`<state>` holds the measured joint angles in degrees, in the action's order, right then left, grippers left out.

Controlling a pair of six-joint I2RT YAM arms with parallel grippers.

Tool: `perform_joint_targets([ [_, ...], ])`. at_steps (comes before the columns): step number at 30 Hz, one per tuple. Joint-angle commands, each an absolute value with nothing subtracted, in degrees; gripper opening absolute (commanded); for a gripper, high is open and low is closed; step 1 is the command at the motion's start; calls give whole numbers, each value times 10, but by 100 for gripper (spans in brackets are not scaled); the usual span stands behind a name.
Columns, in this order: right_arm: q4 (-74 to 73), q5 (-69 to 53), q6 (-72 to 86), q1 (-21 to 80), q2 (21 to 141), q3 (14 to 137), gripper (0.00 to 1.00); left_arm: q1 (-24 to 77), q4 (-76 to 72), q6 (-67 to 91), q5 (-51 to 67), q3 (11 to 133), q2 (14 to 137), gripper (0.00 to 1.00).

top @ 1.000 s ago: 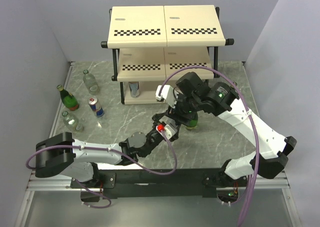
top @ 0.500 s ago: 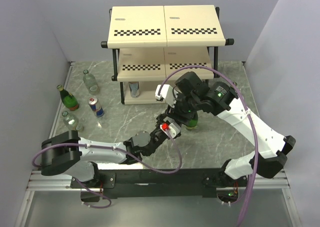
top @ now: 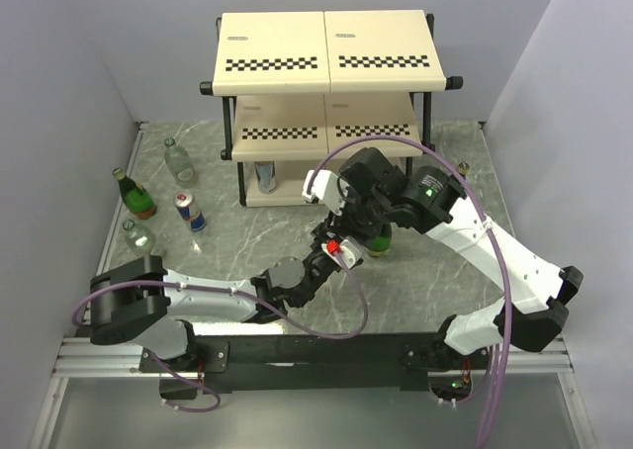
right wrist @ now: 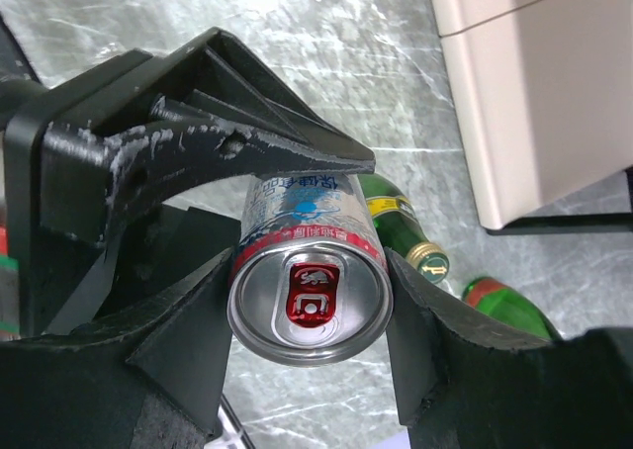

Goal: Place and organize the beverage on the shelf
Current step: Pick up the drink from the center of the board.

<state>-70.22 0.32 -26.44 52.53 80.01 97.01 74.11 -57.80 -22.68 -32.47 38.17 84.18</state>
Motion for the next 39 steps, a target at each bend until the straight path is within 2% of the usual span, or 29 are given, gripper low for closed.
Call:
perform_joint_targets([
  [1, -657, 32, -266, 539, 795, 974, 0, 744, -592, -226, -340, 410, 848, 63],
  [2, -656, 33, -266, 538, 793, 973, 0, 744, -592, -227, -339, 410, 848, 59],
  [3, -655, 34, -268, 539, 794, 970, 0, 744, -590, -226, -340, 410, 849, 51],
  [5, -654, 39, -266, 539, 792, 969, 0, 744, -585, -222, -340, 413, 849, 40],
  [6, -653, 40, -265, 540, 791, 969, 3, 744, -584, -220, -340, 414, 849, 28],
  [8, -652, 38, -265, 541, 791, 969, 10, 744, -586, -214, -341, 411, 849, 13],
  [9, -653, 39, -264, 539, 790, 969, 19, 744, -589, -212, -341, 410, 849, 1],
  [11, -651, 40, -262, 540, 788, 968, 30, 743, -598, -207, -338, 404, 846, 1],
  [12, -650, 40, -260, 539, 788, 967, 45, 744, -599, -205, -335, 400, 845, 1],
  [14, -647, 49, -258, 539, 785, 967, 57, 743, -606, -197, -334, 395, 840, 1],
  [15, -645, 51, -256, 539, 783, 969, 70, 743, -606, -194, -334, 392, 838, 1],
  [18, -646, 46, -254, 535, 774, 980, 81, 743, -612, -184, -334, 374, 831, 1],
  [26, -658, -27, -261, 494, 741, 997, 84, 742, -623, -165, -338, 353, 825, 1],
  [39, -666, -124, -262, 433, 692, 1009, 85, 719, -633, -127, -323, 335, 819, 1],
])
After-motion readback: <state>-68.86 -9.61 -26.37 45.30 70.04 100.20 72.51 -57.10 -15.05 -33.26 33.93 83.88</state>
